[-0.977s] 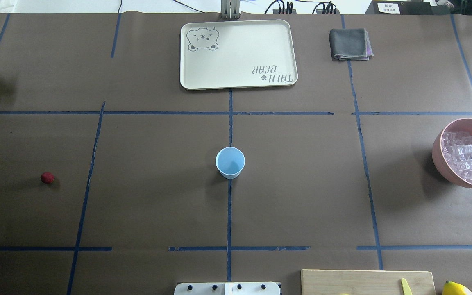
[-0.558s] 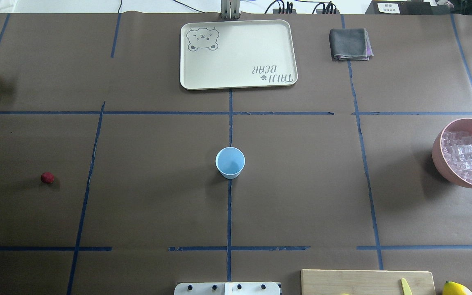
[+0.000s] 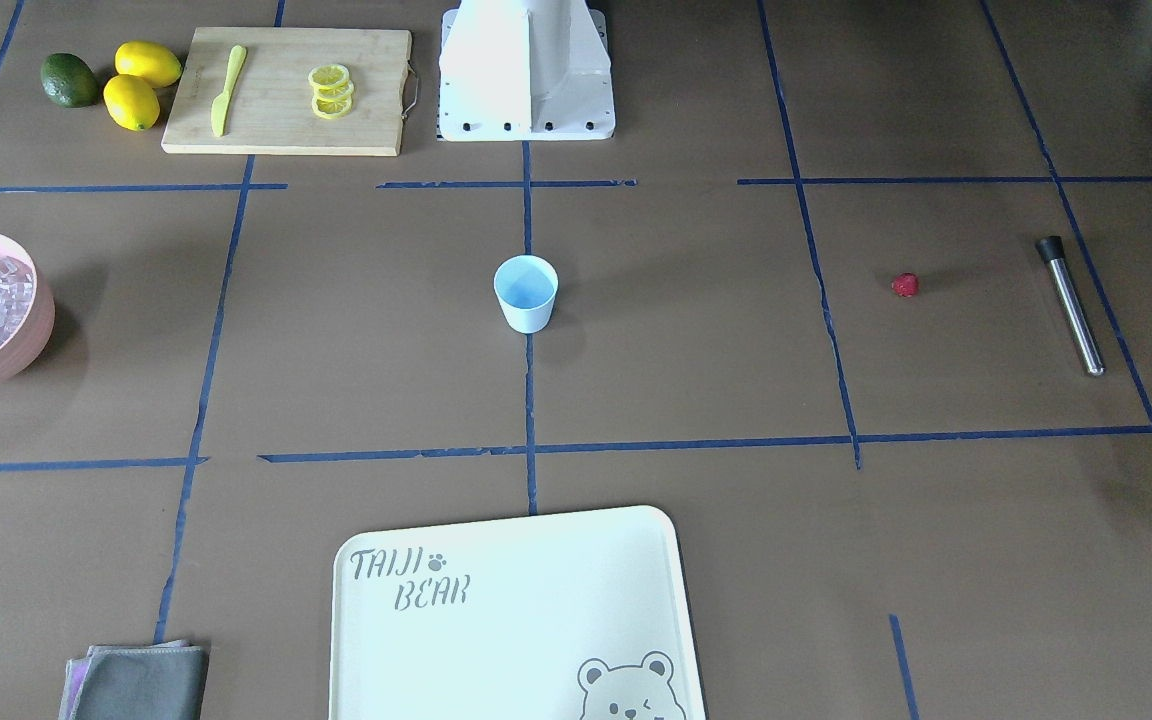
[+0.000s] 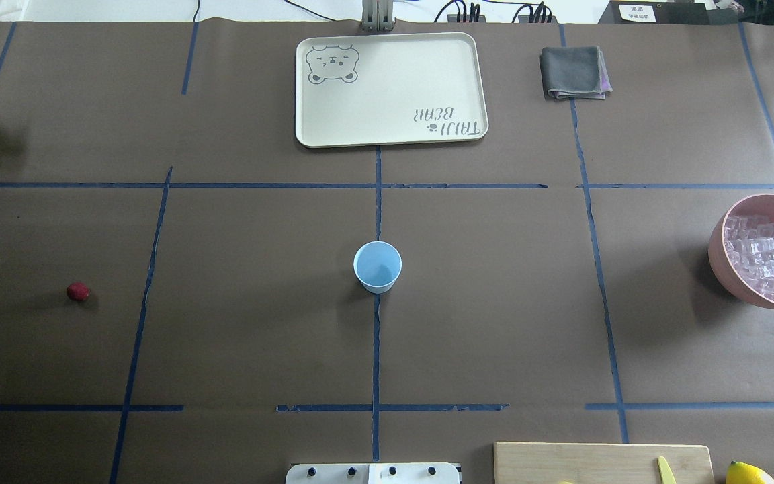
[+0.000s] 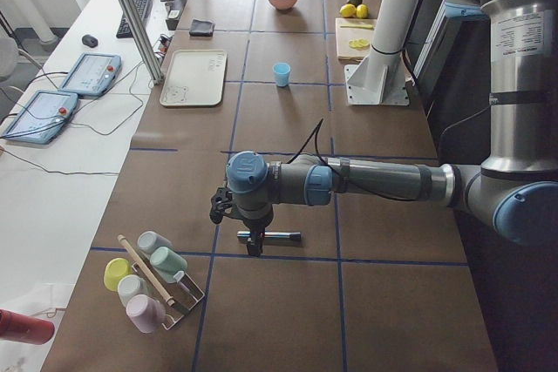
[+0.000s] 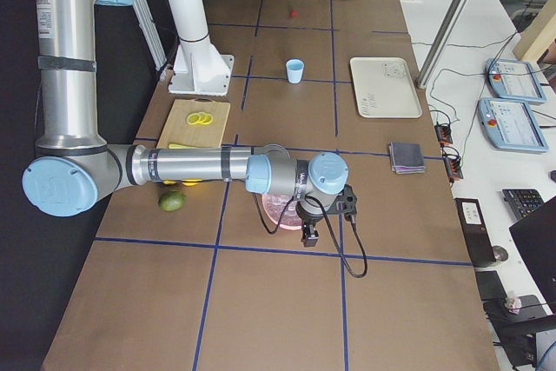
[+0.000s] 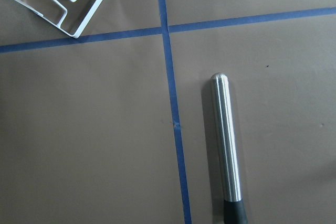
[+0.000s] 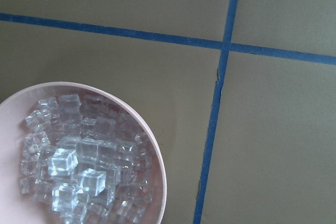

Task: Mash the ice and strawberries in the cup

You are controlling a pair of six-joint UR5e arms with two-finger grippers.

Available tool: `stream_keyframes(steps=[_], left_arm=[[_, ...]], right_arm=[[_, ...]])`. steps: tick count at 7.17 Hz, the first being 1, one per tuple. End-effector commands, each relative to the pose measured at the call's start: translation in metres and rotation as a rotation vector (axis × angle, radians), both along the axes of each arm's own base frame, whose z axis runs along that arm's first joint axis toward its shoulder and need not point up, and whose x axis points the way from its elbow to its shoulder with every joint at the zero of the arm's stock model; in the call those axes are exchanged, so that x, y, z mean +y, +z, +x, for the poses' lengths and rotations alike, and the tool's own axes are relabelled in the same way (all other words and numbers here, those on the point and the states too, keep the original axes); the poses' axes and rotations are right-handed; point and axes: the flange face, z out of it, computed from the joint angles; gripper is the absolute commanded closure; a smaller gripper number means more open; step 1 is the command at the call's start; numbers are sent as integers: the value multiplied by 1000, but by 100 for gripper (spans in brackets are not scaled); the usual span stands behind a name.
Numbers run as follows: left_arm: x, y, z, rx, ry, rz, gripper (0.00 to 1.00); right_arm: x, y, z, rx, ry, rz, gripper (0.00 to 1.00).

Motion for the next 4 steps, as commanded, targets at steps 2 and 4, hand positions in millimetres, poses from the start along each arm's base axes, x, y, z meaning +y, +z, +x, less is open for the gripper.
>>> stream_keyframes(steps=[2,4], left_arm=[[-1,-7,0,1,0,16,0],[-1,-8,0,1,1,21,0]], right_arm=[[9,-43,-55,3,69,-128,1],[37,-59,-84,2,135,-171,2]])
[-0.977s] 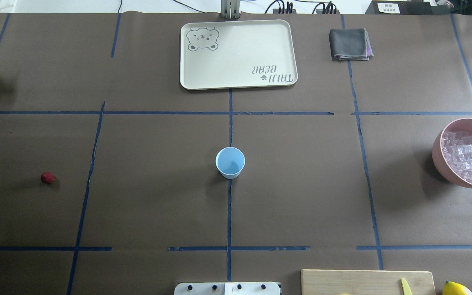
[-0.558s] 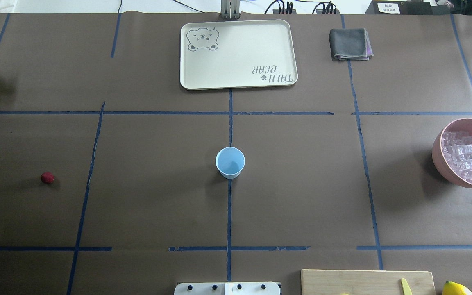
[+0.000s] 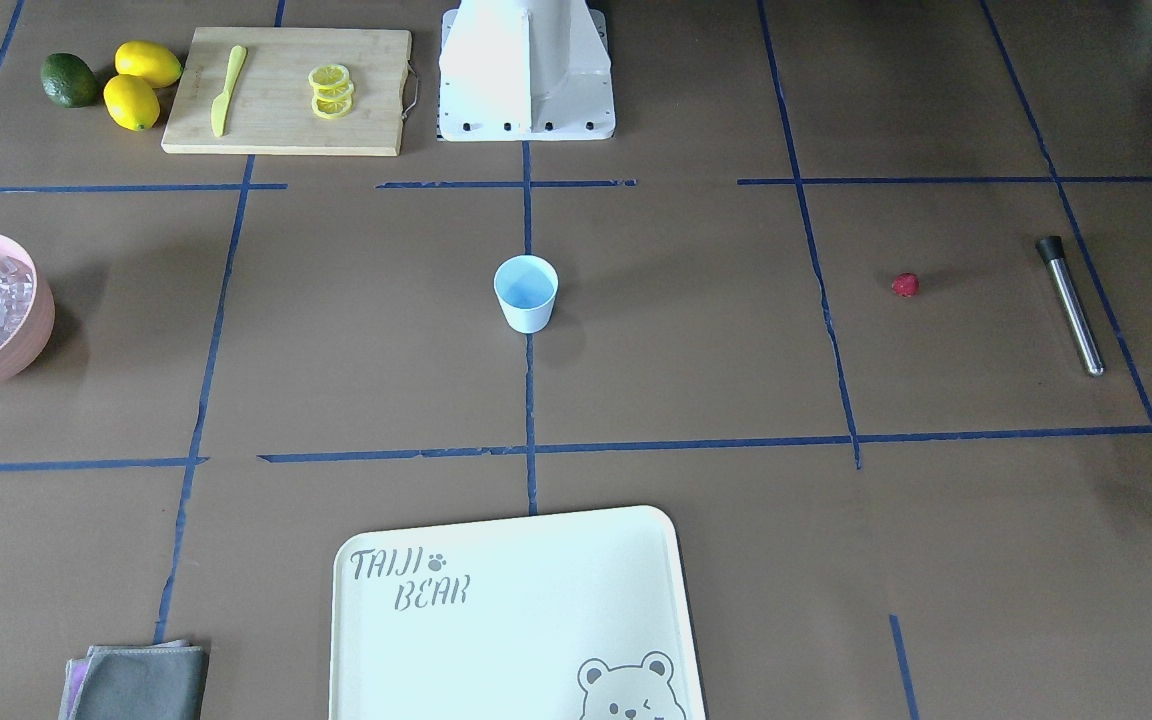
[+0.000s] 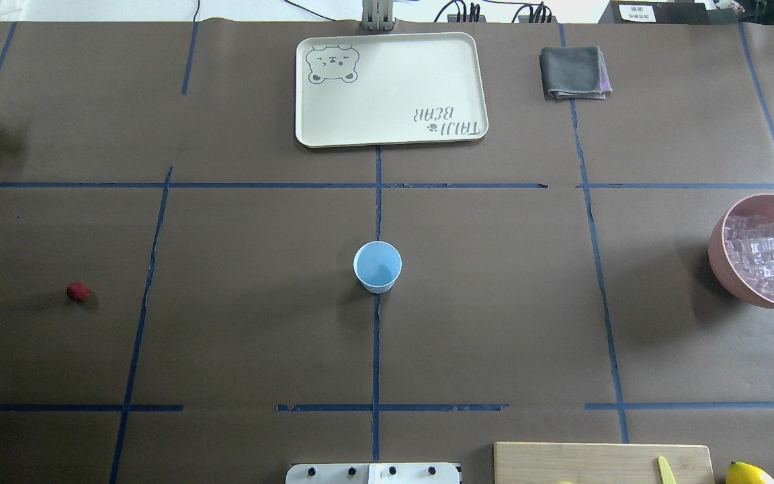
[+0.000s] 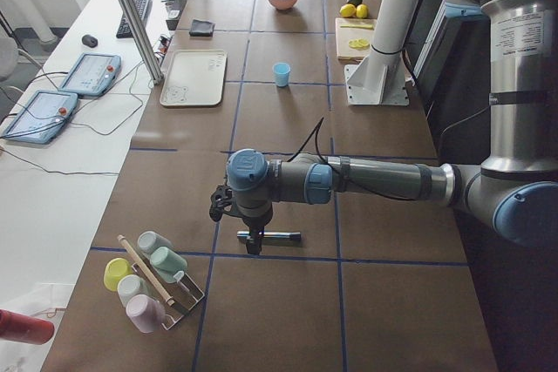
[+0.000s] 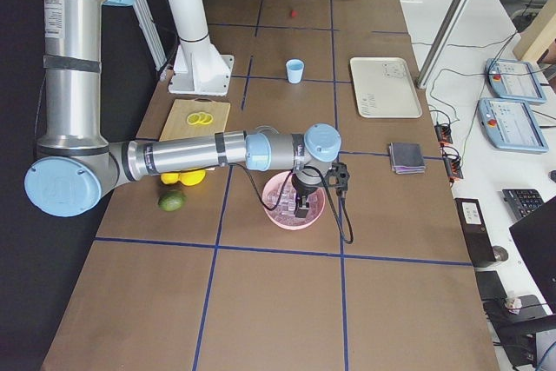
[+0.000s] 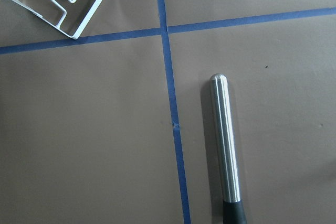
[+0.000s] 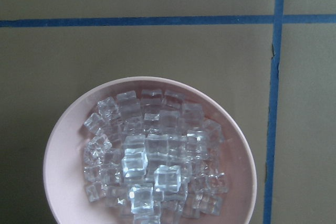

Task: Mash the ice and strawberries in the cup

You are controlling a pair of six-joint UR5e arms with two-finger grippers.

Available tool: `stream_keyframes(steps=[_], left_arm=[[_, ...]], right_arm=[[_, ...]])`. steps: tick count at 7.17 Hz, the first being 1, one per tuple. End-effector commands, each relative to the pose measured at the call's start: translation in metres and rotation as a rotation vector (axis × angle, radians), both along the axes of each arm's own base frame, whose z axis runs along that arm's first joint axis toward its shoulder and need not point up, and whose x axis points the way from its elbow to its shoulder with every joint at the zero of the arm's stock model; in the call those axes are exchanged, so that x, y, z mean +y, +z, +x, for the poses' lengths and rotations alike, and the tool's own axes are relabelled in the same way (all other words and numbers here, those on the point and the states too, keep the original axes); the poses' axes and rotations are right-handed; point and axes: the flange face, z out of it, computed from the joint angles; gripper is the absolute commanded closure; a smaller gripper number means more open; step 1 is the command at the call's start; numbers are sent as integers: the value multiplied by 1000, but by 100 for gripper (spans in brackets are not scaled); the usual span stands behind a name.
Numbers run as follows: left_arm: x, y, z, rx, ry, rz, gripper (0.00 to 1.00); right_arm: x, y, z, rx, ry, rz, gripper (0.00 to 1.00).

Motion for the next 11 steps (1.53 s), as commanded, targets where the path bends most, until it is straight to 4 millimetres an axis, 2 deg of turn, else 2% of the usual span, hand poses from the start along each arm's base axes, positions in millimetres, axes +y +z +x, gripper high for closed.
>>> stream_keyframes(steps=[1,2,3,5,10,11], left_arm=[[-2,-4,0,1,-2,27,0],[-2,-4,0,1,-1,30,0],[-2,-4,0,1,-1,30,0],[-2,-4,0,2,-1,32,0],[-2,-4,0,2,-1,33,0],[-2,-4,0,2,-1,33,0]], right_arm=[[32,-8,-47,12,116,-6,2],[46,-2,-80,52,182,-17,2],[47,6,-88,68,215,-56,2],[51,8,-100,82,196,-59,7],[51,21,-107,118,188,-59,15],[51,23,-107,121,189,-60,24]])
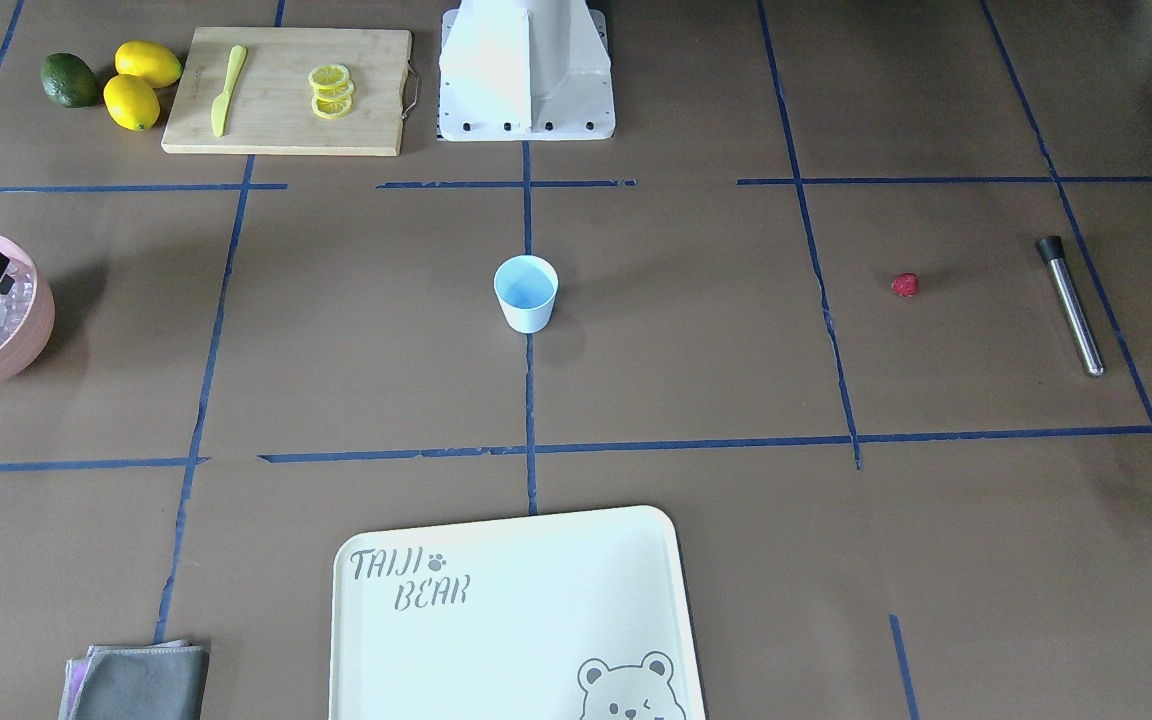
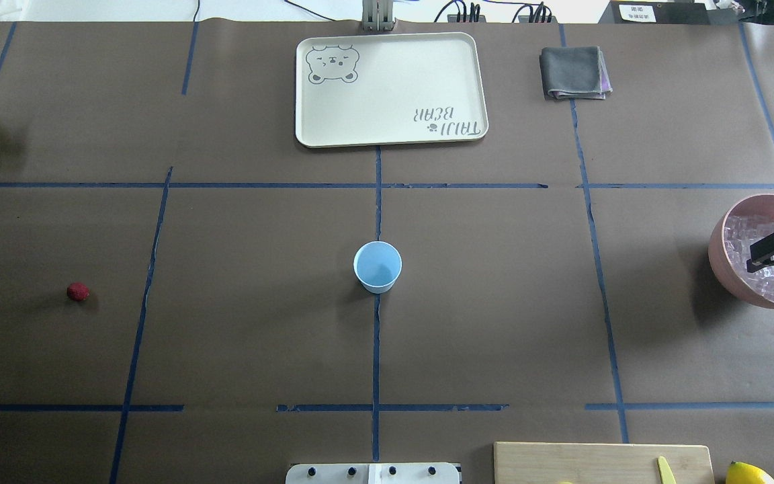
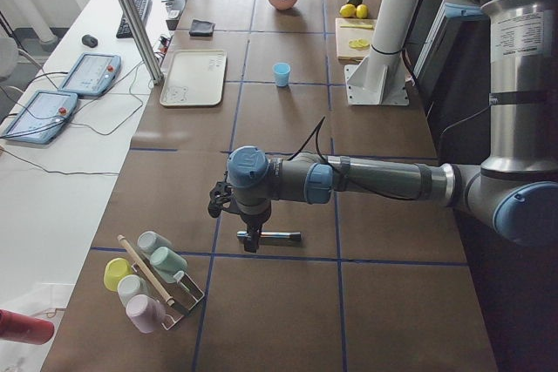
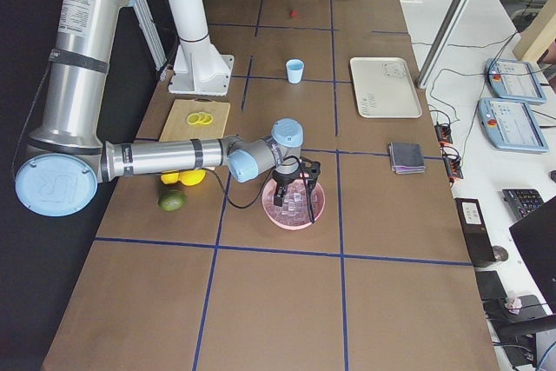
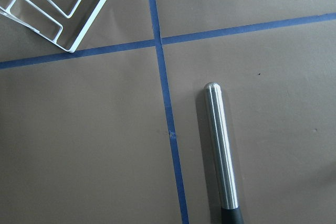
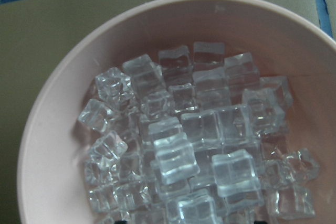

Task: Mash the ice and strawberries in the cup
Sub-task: 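Lower the right gripper into the pink bowl and grasp an ice cube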

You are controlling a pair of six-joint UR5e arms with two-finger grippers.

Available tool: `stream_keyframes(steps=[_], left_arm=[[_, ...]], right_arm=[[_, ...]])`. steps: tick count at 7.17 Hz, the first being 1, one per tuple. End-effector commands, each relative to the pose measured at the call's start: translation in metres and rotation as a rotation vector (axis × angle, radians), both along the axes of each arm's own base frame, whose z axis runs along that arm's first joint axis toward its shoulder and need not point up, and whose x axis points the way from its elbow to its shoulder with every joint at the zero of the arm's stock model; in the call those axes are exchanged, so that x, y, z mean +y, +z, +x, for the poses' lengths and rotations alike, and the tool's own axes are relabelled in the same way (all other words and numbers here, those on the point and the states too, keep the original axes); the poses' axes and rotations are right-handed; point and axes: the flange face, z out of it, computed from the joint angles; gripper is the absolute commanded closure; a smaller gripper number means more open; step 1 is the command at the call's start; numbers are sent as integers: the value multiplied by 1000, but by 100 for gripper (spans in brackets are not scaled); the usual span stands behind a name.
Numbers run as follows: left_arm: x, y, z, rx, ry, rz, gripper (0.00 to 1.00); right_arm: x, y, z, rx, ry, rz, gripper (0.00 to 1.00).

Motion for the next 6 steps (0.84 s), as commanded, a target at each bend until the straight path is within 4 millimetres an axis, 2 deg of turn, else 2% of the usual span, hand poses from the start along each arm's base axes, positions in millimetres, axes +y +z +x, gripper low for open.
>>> stream_keyframes(steps=[1,2,3,4,5,6], left_arm=[[0,0,0,0,0,0,0],[0,0,0,0,0,0,0],[0,-1,-1,0,-2,2,0],[0,-1,0,0,0,2,0],[0,-1,0,0,0,2,0],[0,-1,0,0,0,2,0]], right_arm=[[0,4,0,8,2,-3,39],[-1,3,-1,8,1,-1,58],[-1,3,-1,7,1,1,72],[-2,-1,0,2,3,16,93],[-1,-7,0,-12,-2,43,100],[0,-28,0,-40,-1,74,100]])
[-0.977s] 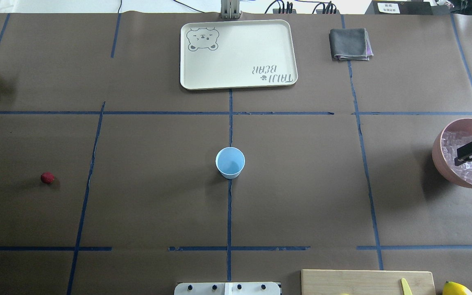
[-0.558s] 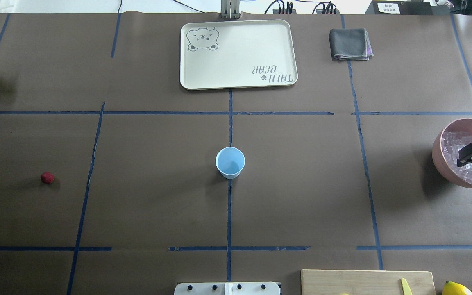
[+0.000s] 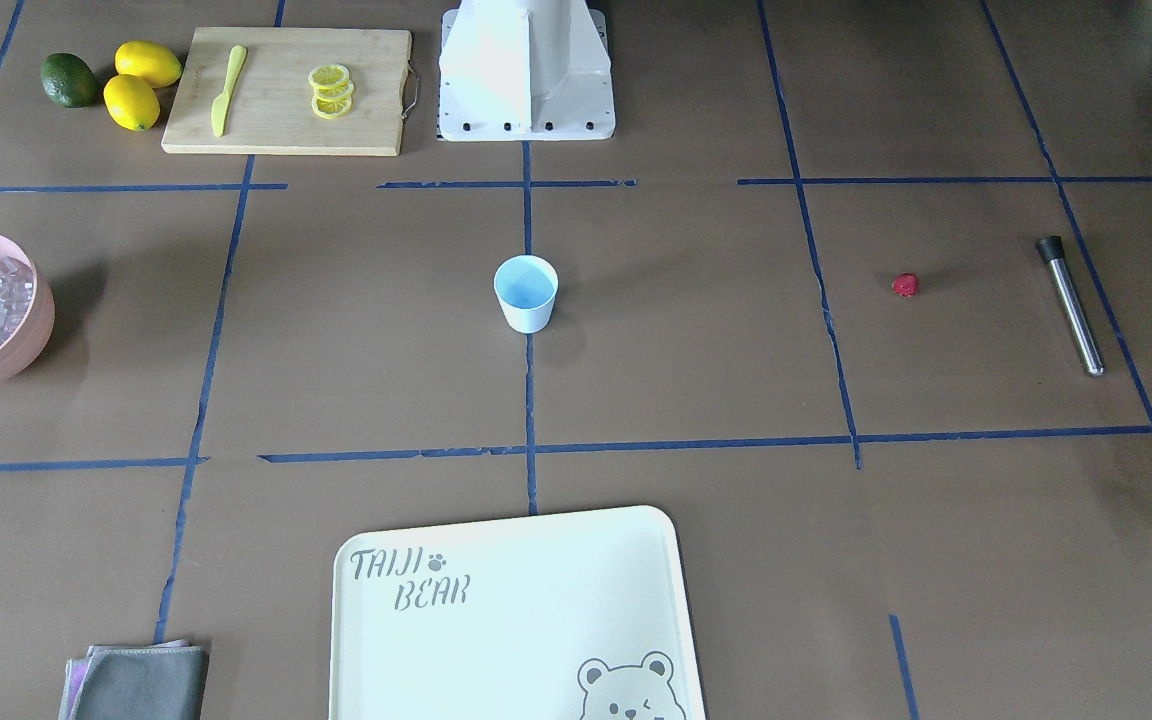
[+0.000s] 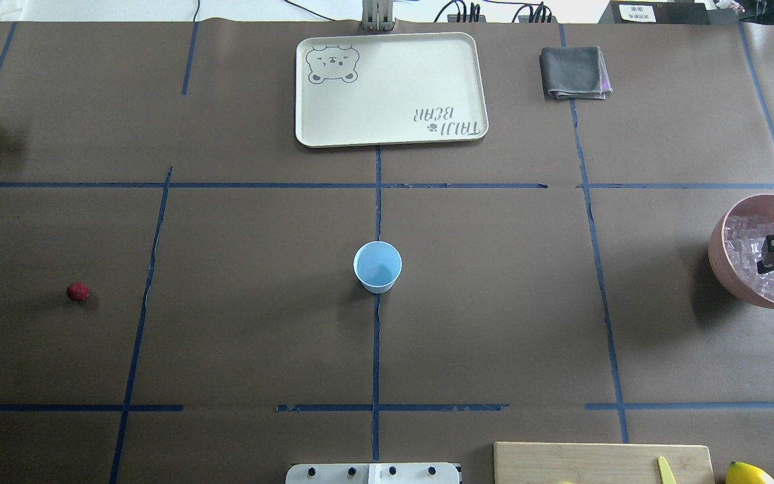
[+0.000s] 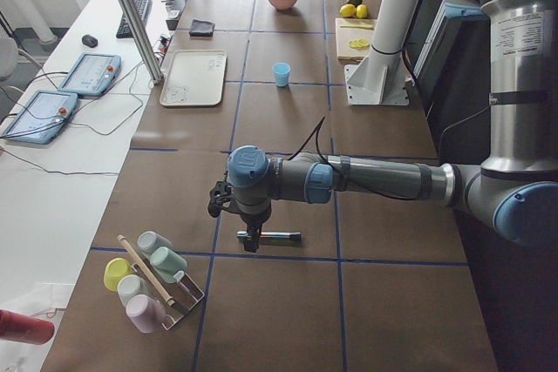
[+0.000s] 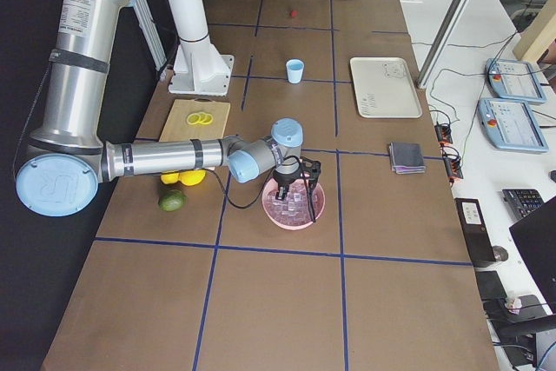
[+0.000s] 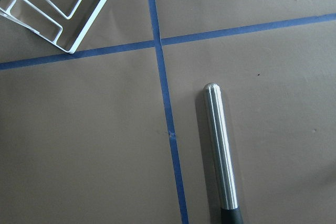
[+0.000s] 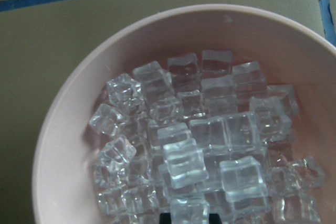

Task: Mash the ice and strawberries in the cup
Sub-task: 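Lower the right gripper into the pink bowl and grasp an ice cube, then carry the ice cube with the right gripper over the light-blue cup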

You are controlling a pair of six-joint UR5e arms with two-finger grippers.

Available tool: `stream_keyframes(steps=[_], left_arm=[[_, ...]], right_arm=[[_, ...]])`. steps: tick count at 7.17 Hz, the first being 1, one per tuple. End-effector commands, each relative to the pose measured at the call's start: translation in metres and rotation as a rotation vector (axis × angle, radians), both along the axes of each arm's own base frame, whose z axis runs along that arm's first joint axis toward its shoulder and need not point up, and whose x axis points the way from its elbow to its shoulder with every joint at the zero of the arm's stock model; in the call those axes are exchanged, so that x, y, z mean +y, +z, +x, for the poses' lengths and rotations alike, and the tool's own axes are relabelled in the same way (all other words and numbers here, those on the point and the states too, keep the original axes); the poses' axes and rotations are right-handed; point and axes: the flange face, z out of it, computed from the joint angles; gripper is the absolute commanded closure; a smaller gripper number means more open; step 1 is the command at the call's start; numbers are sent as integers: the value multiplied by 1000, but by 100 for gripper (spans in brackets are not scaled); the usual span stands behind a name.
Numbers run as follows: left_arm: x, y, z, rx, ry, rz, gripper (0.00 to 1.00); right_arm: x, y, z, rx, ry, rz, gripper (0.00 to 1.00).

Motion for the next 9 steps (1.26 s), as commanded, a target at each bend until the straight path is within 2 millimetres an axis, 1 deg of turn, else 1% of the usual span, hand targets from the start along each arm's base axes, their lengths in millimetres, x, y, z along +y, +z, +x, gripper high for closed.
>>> stream_keyframes(steps=[1,2,3,4,5,6,7,8,9], left_arm=[[0,-1,0,0,0,2,0],[0,-1,0,0,-1,4,0],[0,-1,0,0,0,5,0],[0,-1,0,0,0,5,0],[-1,-1,0,0,0,8,0],[-2,-2,0,1,0,11,0],[-2,-2,1,1,2,11,0],[-2,-2,1,1,4,13,0],[-2,-2,1,1,3,12,0]], right_arm=[[4,-54,-2,-79,-7,70,100],[9,-83,-9,-142,-18,69,100],[14,-119,-29,-196,-18,52,100],[0,-173,-76,-267,21,6,100],[-4,-223,-127,-321,52,-43,100],[0,-264,-168,-359,84,-79,100],[7,-299,-216,-391,98,-112,100],[-3,-337,-276,-413,156,-146,100],[-8,-364,-316,-409,188,-162,100]])
